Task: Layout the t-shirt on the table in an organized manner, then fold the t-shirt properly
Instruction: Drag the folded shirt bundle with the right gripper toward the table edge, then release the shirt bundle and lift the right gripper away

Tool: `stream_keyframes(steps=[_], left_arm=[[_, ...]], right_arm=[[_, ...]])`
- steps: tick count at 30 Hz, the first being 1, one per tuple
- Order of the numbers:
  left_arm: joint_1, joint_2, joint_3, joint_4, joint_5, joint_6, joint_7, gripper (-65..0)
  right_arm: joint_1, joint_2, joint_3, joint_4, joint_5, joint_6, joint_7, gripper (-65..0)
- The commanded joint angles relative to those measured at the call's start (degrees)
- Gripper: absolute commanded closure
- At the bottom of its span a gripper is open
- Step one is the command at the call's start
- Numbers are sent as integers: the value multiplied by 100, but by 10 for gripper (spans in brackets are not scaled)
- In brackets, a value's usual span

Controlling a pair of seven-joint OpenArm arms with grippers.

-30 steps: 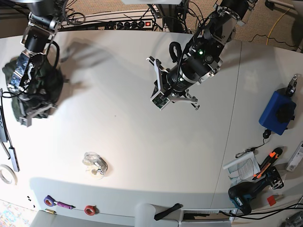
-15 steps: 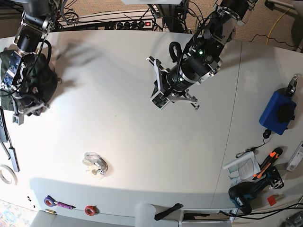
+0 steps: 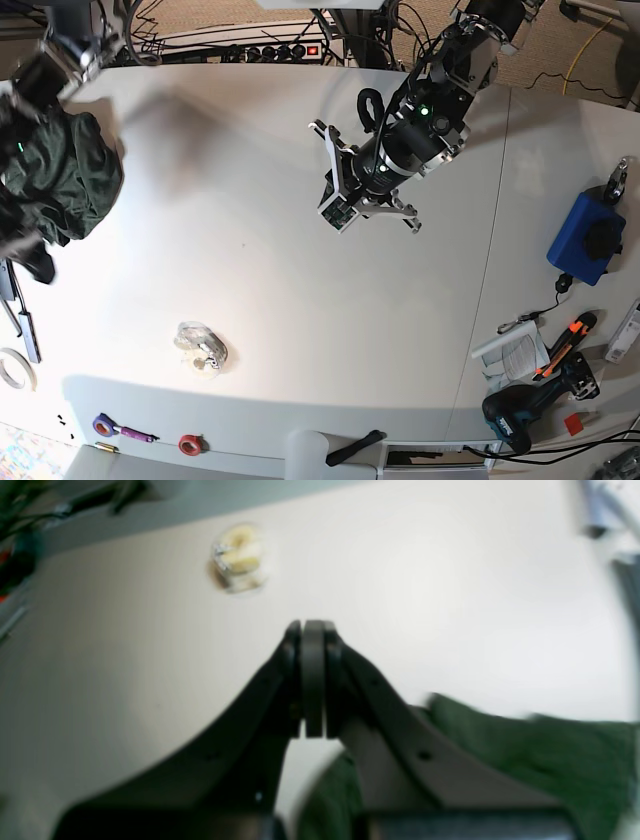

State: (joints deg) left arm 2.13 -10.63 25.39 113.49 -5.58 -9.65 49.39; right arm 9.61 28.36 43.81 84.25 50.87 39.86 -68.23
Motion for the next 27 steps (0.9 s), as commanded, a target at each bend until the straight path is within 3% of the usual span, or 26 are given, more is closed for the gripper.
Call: stream_keyframes(steps=[1,6,10,13,15,19,24,27], left_arm=[[-70,31,-9,85,-46,-7,-142,0],[-70,31,-7,85,-264,-92,-142,0],[-70,31,-9,85,-304,-87,-138,0],[-66,28,-9,85,-302,-87,-120,0],[-68,28,-9,85,-302,-87,-98,0],[-52,28,-9,85,-302,-87,-103,0],[-55,28,-9,83,-302,-87,-103,0],[-52,31,-9,83,-302,-87,-103,0]], right_arm=[[-173,190,223,297,57,14,94,0],[-1228,181,710,544,-507,14,240,0],[-1711,149,535,17,-1451,14,1132,0],[-1698,170,529,-522,-1902,-345,1582,0],[-1598,179,529,-861,-1987,-490,1545,0],[-1375,181,525,-1504,-1880,-514,901,0],[-1438,195,542,-1561,-522,-103,-70,0],[-1436,216,599,-1556,31,-57,-278,0]])
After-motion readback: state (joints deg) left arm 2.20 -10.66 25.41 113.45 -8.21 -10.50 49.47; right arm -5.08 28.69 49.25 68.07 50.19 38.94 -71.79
